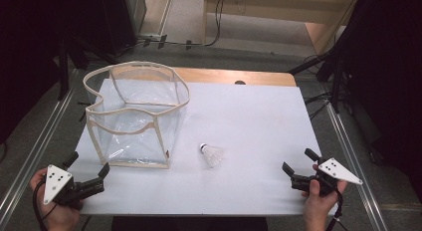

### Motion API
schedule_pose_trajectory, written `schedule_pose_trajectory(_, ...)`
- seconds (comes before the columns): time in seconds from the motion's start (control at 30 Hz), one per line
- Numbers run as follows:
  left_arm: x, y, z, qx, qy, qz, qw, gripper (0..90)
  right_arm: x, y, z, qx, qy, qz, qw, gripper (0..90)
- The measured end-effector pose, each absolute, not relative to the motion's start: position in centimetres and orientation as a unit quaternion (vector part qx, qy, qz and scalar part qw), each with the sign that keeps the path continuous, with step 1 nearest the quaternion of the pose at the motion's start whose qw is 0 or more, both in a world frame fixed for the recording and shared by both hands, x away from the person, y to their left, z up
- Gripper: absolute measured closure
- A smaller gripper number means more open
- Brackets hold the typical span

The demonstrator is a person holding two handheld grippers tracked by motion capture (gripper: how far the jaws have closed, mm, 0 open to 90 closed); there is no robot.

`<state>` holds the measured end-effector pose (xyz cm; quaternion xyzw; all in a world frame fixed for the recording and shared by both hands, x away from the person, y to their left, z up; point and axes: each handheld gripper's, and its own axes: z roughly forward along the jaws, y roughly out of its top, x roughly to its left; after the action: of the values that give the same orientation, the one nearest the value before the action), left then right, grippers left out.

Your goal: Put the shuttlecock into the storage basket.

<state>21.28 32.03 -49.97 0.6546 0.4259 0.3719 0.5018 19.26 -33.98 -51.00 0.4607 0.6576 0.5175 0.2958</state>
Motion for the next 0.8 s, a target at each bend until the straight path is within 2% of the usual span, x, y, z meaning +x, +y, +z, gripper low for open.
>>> schedule_pose_trajectory(0.33,21.3,32.1,-50.0,0.654,0.427,0.363,0.509,0.0,19.2,-34.0,-50.2,0.45,0.652,0.531,0.302,0.0)
schedule_pose_trajectory(0.8,21.3,31.9,-50.1,0.662,0.424,0.358,0.503,0.0,19.9,-31.5,-48.9,0.424,0.678,0.521,0.299,0.0)
